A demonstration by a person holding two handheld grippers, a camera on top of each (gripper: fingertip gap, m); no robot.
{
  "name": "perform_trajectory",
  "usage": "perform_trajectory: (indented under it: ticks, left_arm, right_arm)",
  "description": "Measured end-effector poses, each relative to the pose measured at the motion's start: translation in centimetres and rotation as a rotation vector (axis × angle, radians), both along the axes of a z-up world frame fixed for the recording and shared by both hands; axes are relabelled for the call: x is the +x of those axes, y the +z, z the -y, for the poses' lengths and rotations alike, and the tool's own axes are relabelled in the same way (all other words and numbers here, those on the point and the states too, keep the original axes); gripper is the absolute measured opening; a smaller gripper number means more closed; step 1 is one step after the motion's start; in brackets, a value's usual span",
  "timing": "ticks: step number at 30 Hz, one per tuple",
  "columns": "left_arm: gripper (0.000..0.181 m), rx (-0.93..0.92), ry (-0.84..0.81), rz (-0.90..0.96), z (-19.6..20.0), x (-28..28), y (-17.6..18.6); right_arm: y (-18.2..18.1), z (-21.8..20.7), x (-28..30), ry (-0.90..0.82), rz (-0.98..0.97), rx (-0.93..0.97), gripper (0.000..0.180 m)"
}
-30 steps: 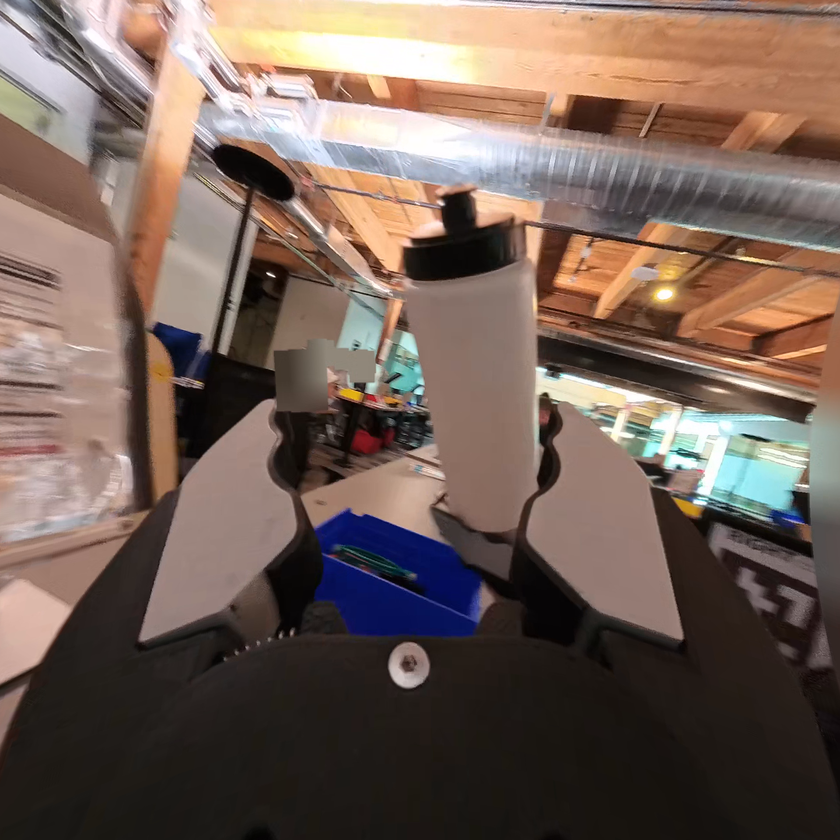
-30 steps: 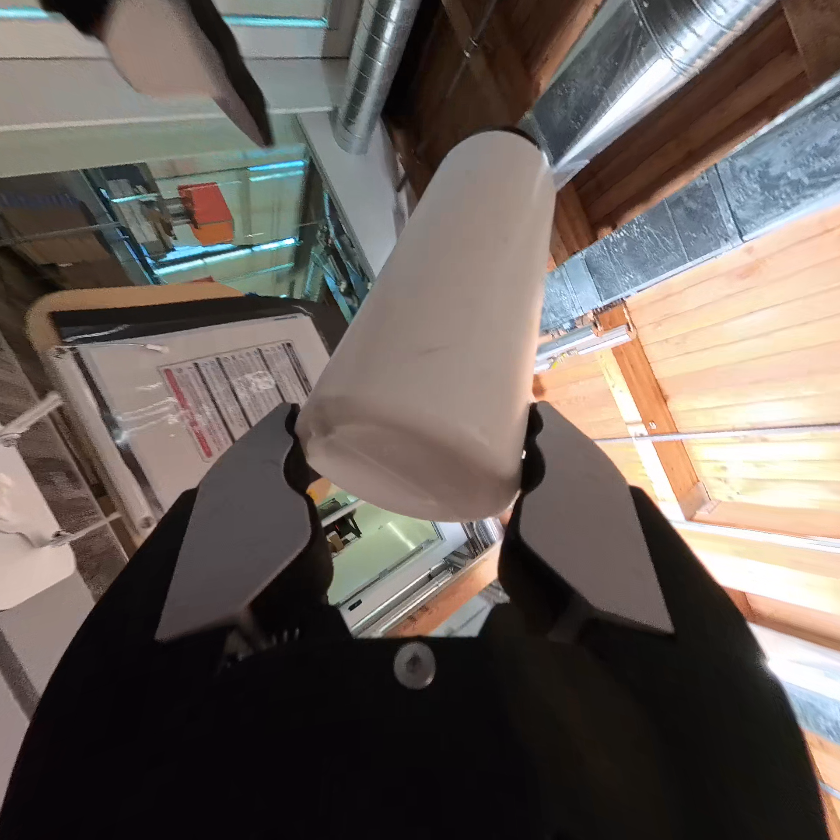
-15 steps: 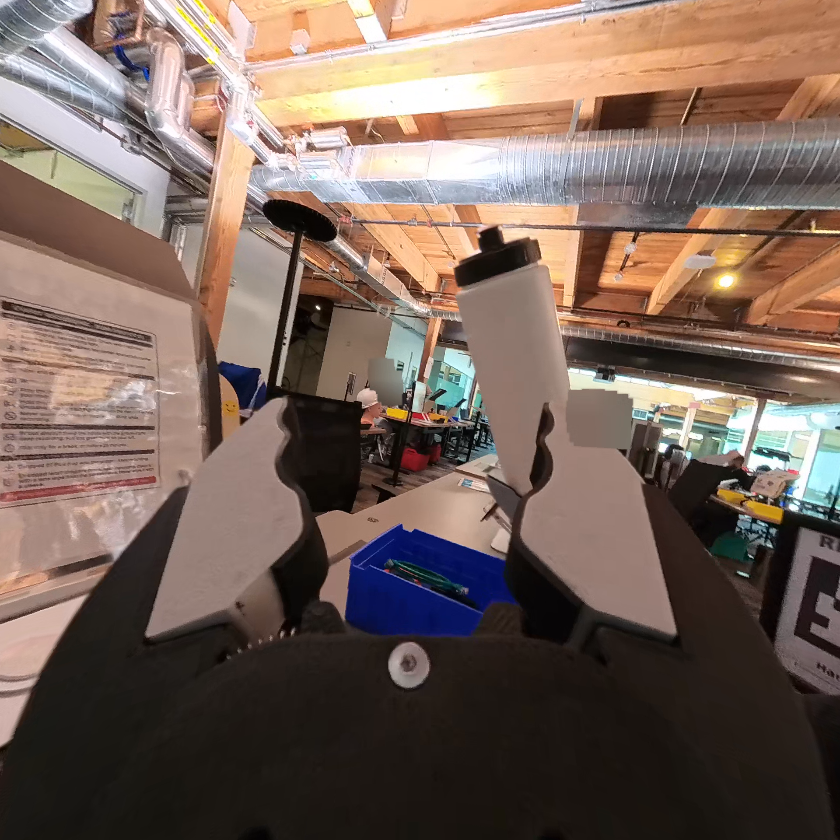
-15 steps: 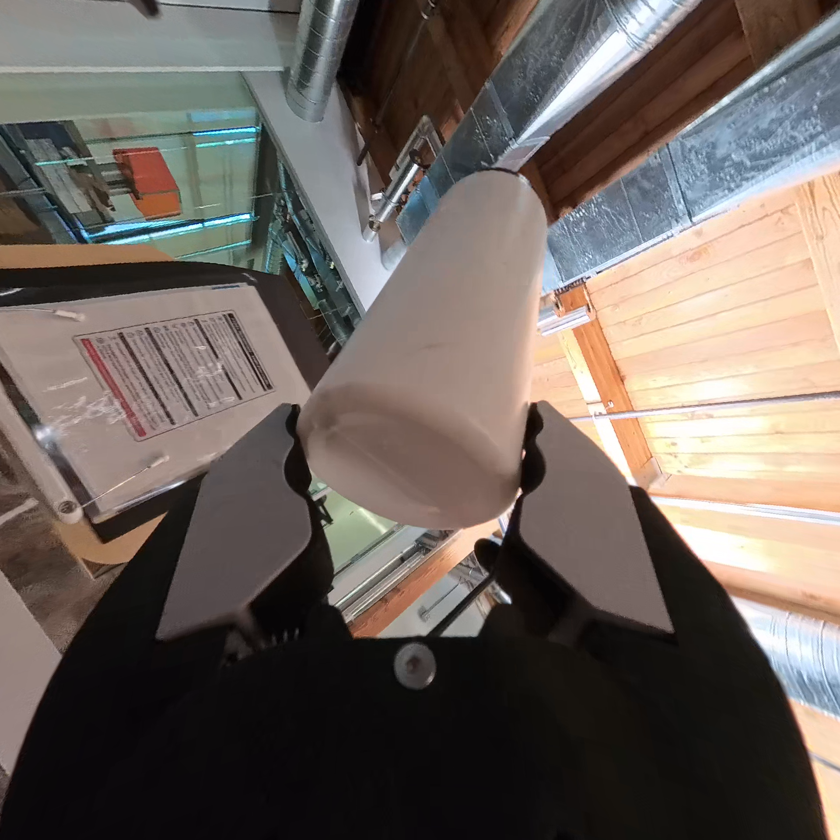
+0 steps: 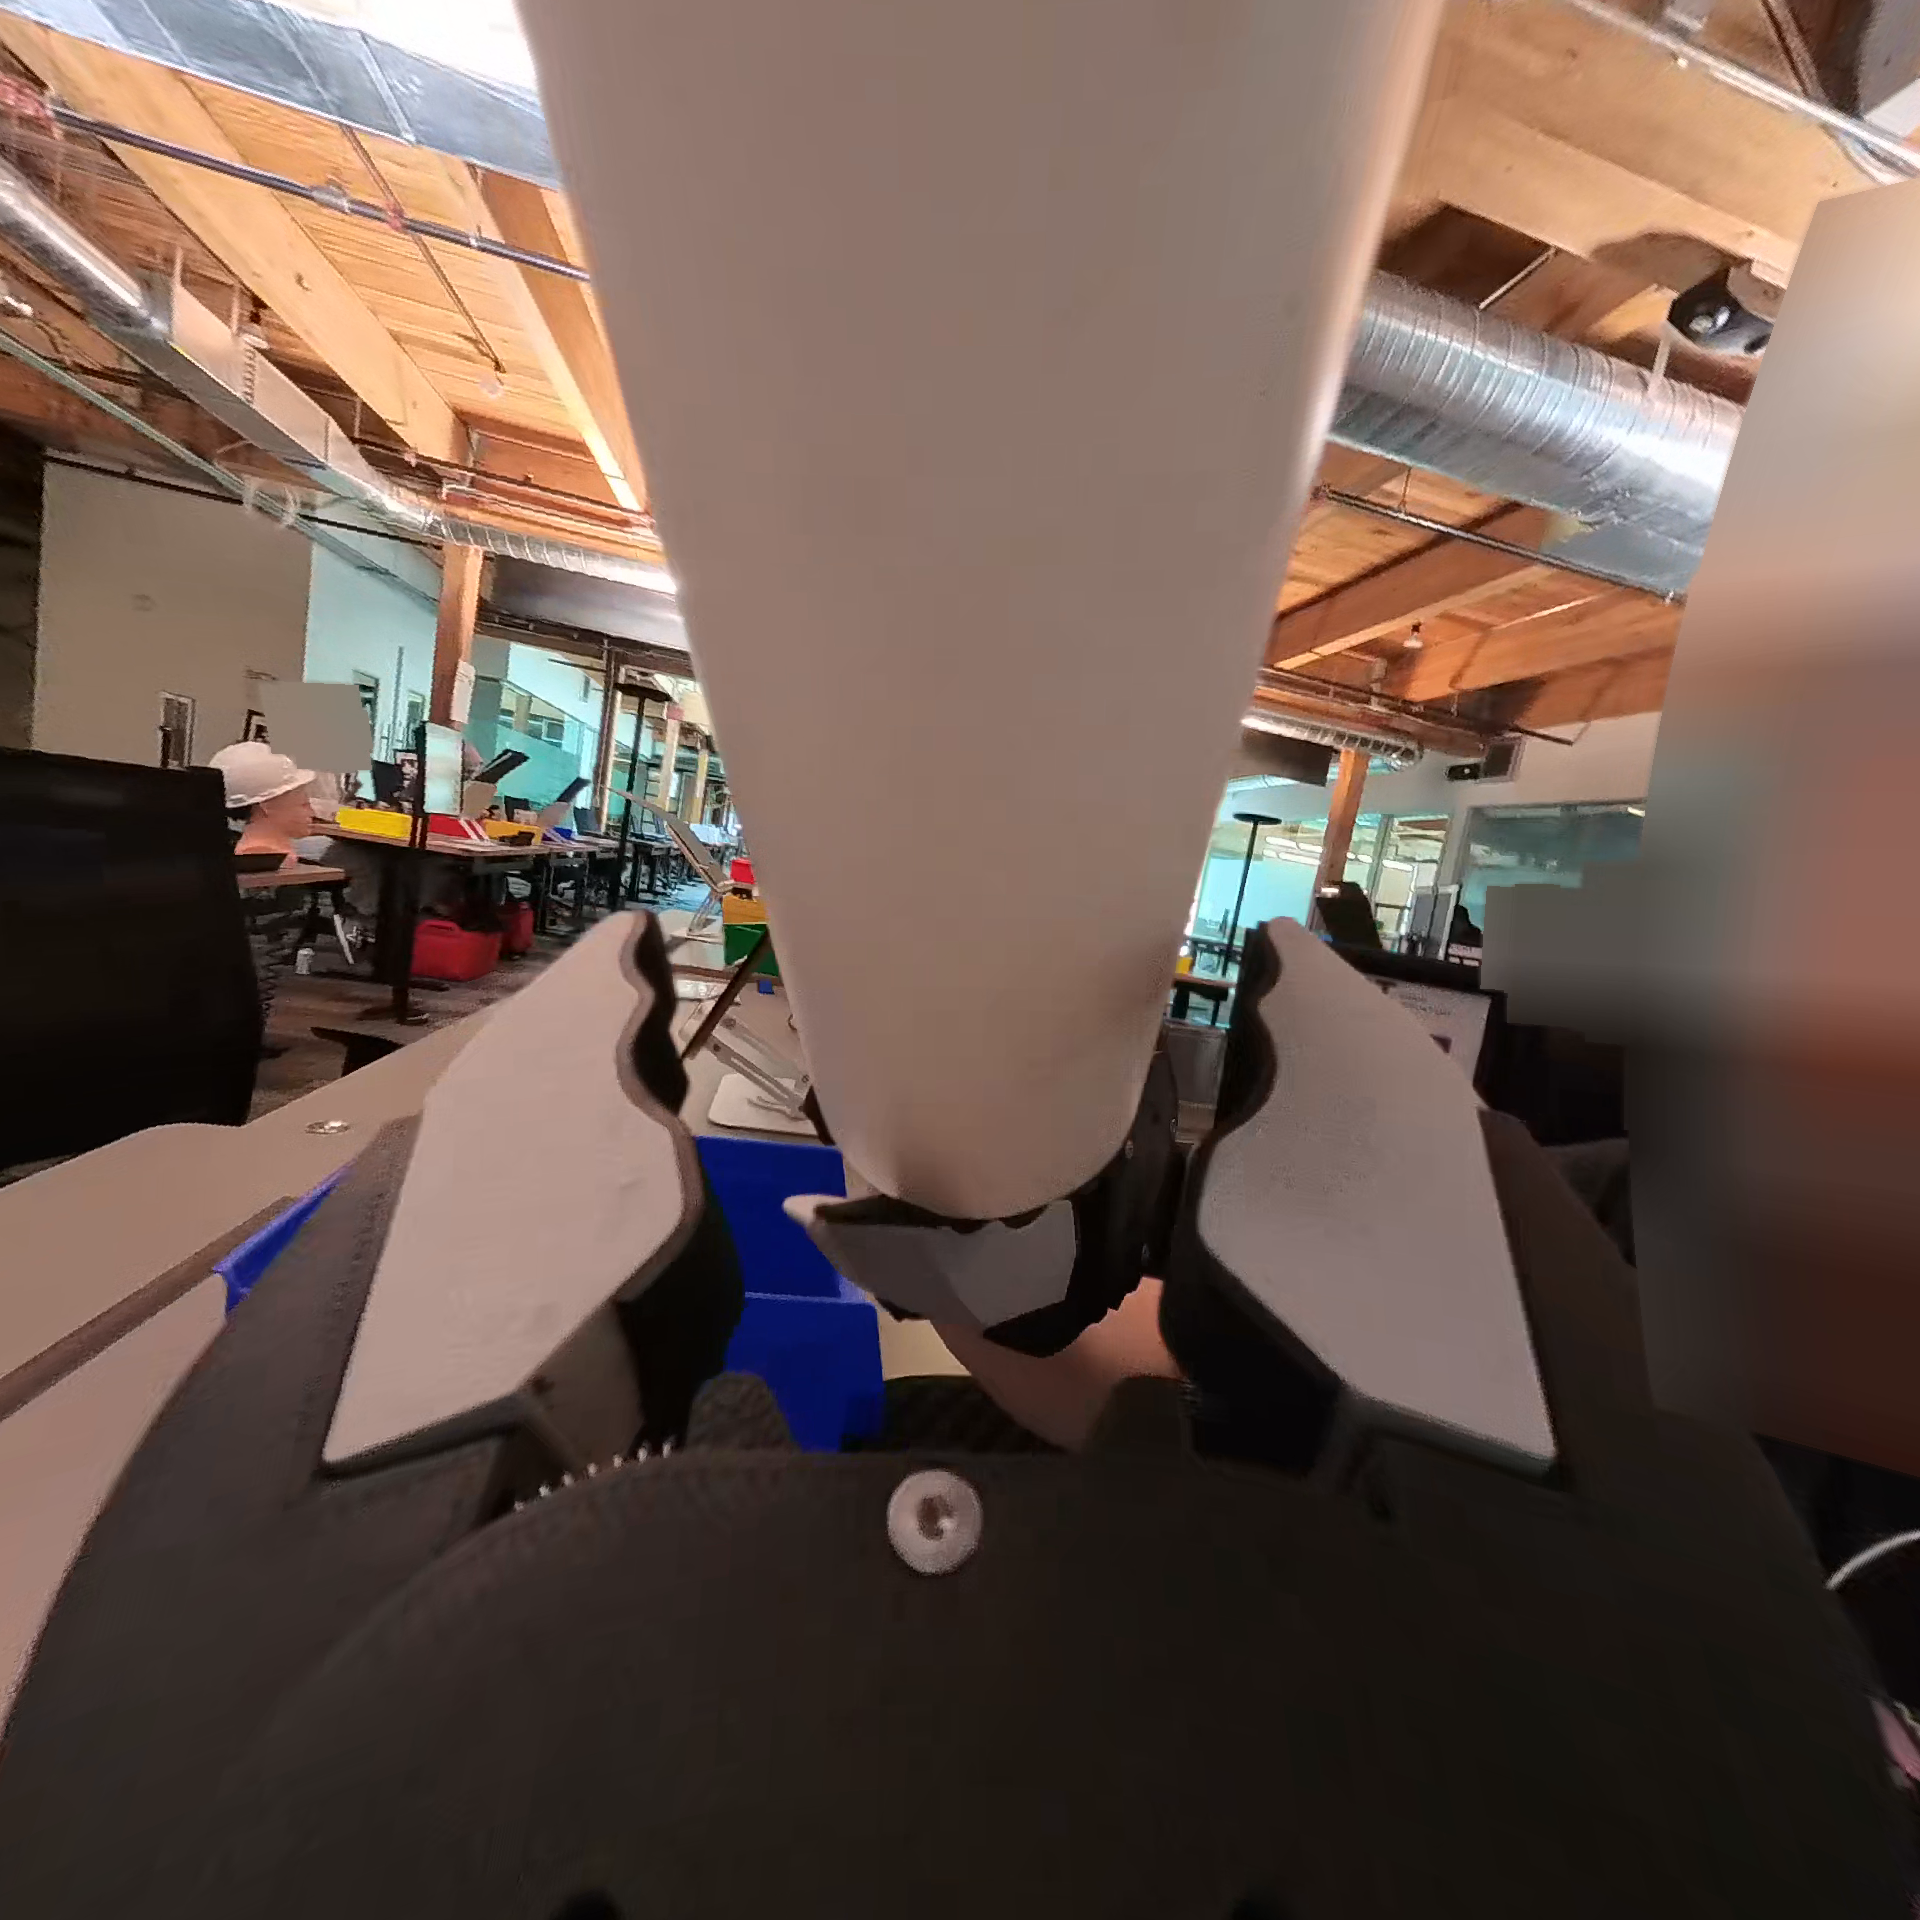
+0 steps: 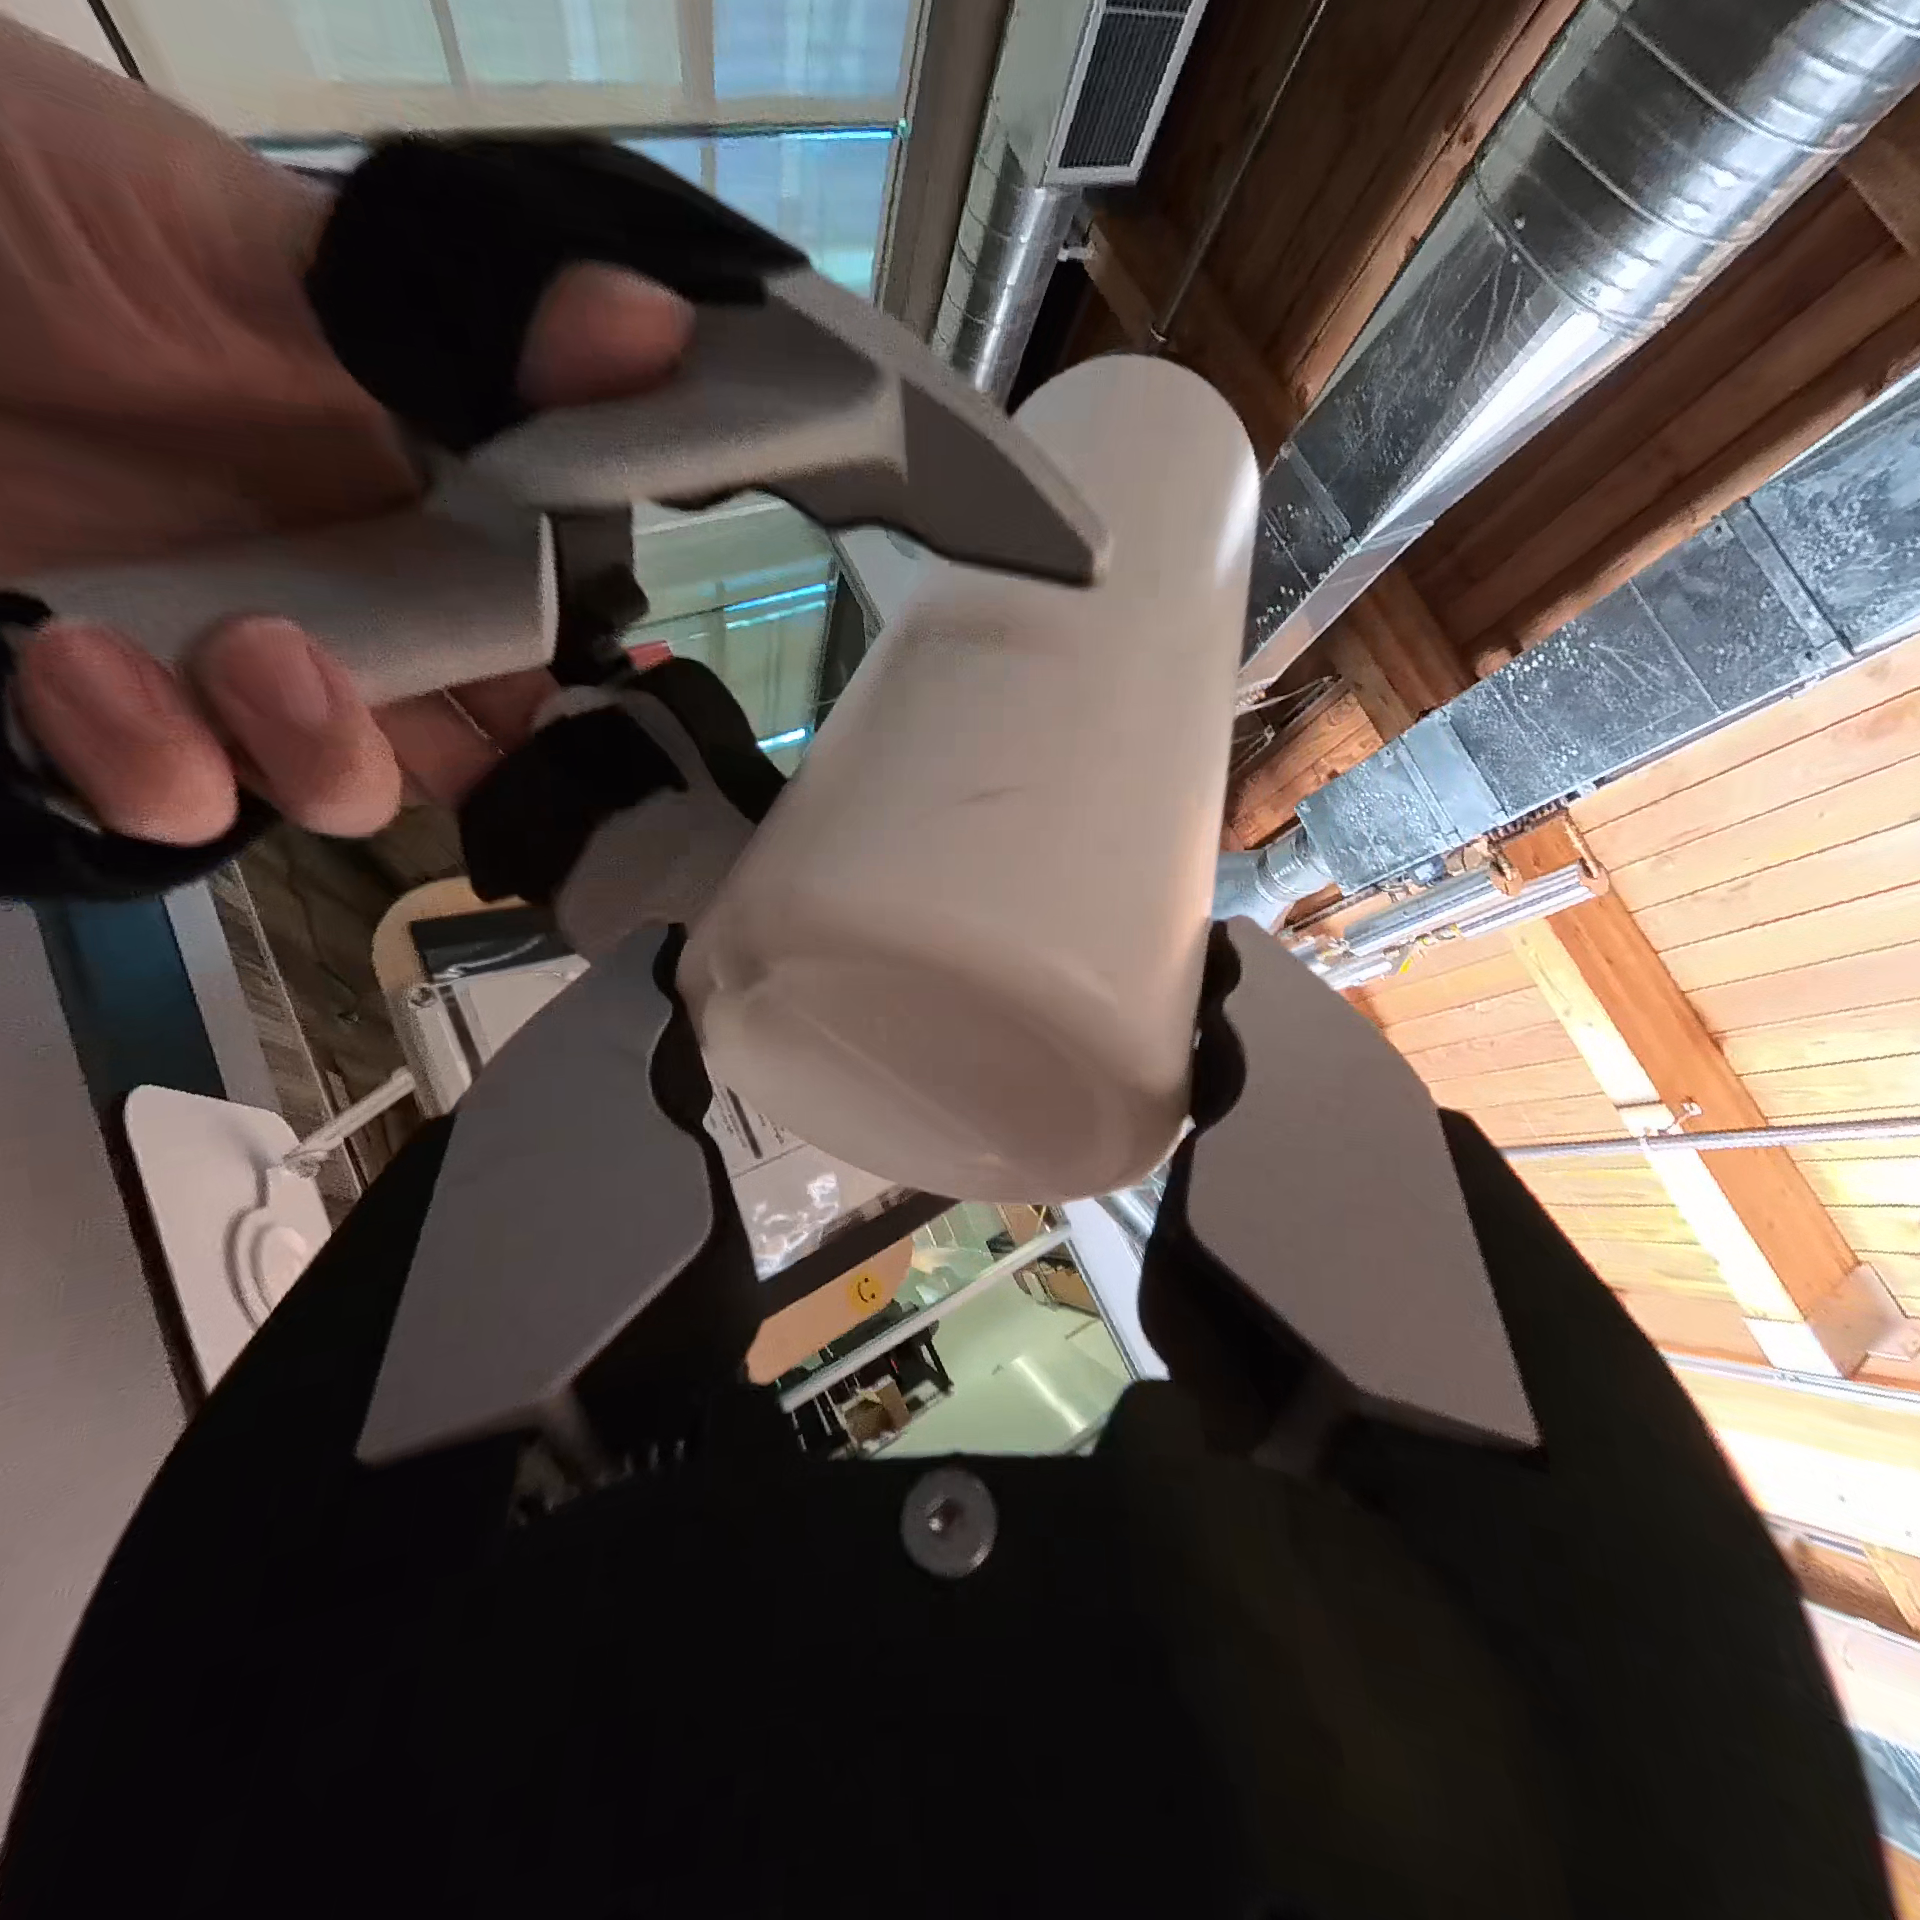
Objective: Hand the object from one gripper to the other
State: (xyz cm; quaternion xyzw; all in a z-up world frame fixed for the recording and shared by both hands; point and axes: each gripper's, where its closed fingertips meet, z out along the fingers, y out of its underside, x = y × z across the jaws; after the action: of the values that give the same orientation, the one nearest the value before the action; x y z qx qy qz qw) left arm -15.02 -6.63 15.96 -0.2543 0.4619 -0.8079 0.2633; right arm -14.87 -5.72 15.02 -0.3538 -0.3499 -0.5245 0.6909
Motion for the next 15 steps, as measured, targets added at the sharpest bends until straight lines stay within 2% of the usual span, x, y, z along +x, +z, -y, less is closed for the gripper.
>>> perform_trajectory:
  ticks: [3,6,9,13,15]
  left_arm:
    - [0.085,0.007,-0.022,0.022,0.6,-0.3,0.0]
    - [0.084,0.066,0.075,-0.001,-0.3,0.1,-0.2]
    - [0.083,0.182,0.321,-0.035,-3.5,0.6,-0.2]
    - [0.083,0.389,0.754,-0.065,-10.1,-0.4,0.0]
    - [0.083,0.45,0.885,-0.071,-12.1,-1.2,0.3]
  right_arm:
    - [-0.7,-0.4,-0.6,0.018,0.016,0.005,0.094]
    - [-1.3,-1.1,-0.1,0.054,-0.008,-0.046,0.092]
    - [-1.8,-2.3,2.6,-0.028,-0.025,-0.118,0.083]
    - [-2.0,-3.4,7.2,-0.176,-0.118,-0.17,0.077]
    - [-2.2,-3.7,8.1,-0.196,-0.146,-0.192,0.075]
